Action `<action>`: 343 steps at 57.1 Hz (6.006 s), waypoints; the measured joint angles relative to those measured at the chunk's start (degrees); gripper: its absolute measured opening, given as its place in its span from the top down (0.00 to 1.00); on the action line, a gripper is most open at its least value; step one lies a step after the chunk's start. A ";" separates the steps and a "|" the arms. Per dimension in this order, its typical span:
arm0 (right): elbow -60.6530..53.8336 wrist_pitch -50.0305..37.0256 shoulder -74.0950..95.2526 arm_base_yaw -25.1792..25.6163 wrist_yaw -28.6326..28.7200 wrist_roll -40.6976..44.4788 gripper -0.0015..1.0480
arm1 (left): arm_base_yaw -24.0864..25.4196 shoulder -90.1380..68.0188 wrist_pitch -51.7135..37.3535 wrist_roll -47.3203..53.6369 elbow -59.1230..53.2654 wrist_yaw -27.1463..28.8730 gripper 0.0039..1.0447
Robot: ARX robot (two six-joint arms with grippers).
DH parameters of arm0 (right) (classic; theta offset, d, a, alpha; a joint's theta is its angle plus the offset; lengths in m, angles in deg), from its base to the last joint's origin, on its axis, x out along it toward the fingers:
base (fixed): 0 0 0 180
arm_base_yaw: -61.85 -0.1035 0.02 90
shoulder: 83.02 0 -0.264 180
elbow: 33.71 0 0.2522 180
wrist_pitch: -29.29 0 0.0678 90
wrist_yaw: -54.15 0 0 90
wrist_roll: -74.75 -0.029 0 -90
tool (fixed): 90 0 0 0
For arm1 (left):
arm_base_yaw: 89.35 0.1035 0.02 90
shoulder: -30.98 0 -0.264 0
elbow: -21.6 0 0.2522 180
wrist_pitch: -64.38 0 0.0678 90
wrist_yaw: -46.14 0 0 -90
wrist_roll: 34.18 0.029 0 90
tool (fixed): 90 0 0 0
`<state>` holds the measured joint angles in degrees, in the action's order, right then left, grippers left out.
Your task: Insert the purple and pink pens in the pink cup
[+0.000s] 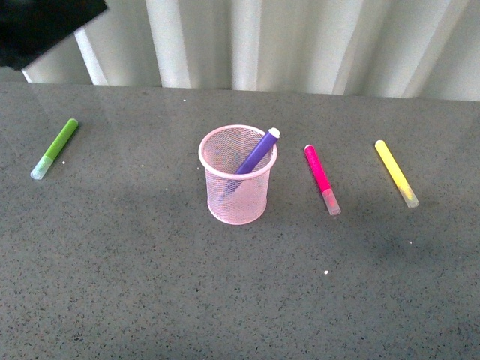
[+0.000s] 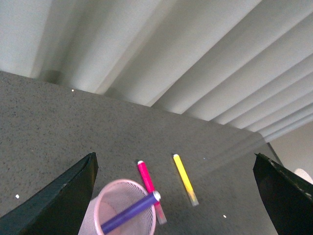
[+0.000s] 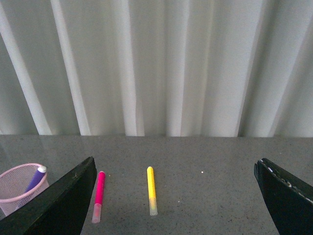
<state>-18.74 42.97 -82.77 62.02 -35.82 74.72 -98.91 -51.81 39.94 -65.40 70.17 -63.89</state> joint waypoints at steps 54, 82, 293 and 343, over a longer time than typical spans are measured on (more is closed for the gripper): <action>0.00 0.00 0.00 0.00 0.00 0.00 0.07 | 19.39 47.06 6.91 30.38 -30.84 10.95 0.97; 0.00 0.00 0.00 0.00 0.00 0.00 0.07 | 9.64 61.61 16.79 30.80 -34.29 19.93 0.97; 87.54 5.38 140.32 -13.07 -1.40 -9.90 0.88 | 9.64 82.60 38.16 30.95 -34.27 20.04 0.06; 55.56 -44.70 104.19 -13.81 18.32 -22.27 0.89 | 9.64 82.60 38.16 30.95 -34.27 20.02 0.06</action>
<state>36.82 -1.73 21.42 48.20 -17.51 52.44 -89.27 30.79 78.10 -34.46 35.90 -43.87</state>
